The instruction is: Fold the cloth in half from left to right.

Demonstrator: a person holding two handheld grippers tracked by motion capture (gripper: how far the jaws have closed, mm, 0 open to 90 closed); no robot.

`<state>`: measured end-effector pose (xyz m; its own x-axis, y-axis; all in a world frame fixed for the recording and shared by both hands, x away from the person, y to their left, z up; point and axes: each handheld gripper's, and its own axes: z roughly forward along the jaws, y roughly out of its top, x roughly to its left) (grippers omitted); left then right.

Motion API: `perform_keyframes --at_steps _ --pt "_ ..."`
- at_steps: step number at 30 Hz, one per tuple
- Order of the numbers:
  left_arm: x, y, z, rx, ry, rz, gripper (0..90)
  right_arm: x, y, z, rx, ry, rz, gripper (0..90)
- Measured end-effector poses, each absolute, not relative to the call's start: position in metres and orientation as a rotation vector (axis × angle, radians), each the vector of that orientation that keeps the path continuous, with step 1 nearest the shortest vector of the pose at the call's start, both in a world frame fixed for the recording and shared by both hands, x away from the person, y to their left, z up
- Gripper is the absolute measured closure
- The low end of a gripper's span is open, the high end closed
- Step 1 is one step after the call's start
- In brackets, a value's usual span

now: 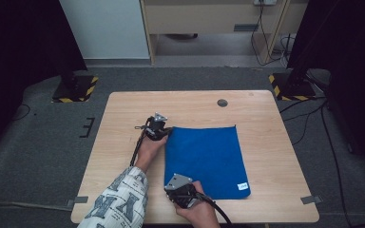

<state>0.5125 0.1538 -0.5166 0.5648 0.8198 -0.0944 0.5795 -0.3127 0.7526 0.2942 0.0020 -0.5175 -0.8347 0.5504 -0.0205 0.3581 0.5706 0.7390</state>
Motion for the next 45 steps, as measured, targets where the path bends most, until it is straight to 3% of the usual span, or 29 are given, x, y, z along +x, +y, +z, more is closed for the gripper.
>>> perform_keyframes --at_steps 21,40,45 --pt "0.515 0.189 -0.487 1.956 1.194 0.392 87.2 0.290 0.025 -0.494 0.782 2.435 1.170 87.5" --pt "0.504 0.245 -0.470 1.956 1.195 0.432 87.3 0.289 0.083 -0.487 0.717 2.465 1.245 87.4" --pt "0.506 0.237 -0.474 1.955 1.204 0.408 87.2 0.292 0.075 -0.490 0.721 2.479 1.263 87.4"
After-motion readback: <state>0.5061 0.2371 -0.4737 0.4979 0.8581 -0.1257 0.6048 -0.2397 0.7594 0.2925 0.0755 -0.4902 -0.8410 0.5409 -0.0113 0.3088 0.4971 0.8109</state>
